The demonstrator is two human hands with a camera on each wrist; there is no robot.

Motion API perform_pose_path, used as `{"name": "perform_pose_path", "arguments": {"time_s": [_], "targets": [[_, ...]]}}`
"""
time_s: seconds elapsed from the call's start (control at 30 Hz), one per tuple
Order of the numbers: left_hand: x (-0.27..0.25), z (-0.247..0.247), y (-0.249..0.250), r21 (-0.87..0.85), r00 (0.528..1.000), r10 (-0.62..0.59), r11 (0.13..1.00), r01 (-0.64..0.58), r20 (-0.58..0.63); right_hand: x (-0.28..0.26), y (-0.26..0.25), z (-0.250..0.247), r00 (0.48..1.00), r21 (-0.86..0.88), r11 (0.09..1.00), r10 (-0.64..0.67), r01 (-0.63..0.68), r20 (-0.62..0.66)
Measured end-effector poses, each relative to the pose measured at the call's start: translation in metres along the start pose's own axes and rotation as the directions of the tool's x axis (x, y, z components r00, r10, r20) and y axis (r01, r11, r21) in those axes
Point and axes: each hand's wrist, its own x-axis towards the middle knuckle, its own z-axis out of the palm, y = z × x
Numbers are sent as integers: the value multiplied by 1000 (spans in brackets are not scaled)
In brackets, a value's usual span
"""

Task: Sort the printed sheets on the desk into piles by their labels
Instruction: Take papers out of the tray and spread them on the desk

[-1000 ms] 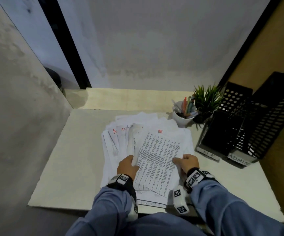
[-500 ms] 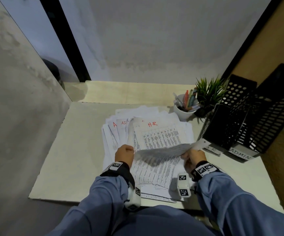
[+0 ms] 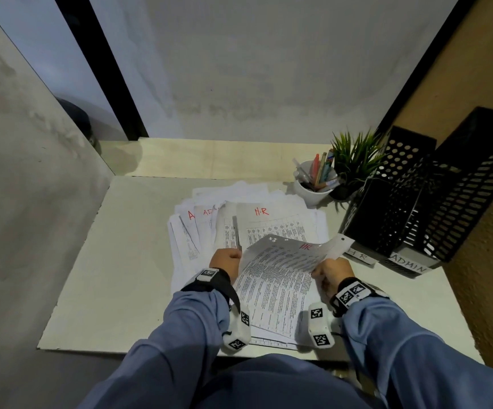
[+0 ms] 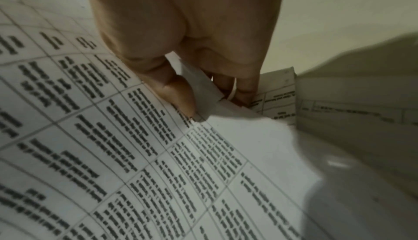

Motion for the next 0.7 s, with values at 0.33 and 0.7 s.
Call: {"name": "perform_pose_path", "arguments": {"time_s": [0.33,0.7], "targets": [[-14,-24,11,-209,991,87,972,-108,-105,-12,-17,-10,973,-76,978,-203,196,-108],[-26,-23,20,-422,1000,22,906,-20,1,-32,-37,5,976,186,962,-213,201,45]]}}
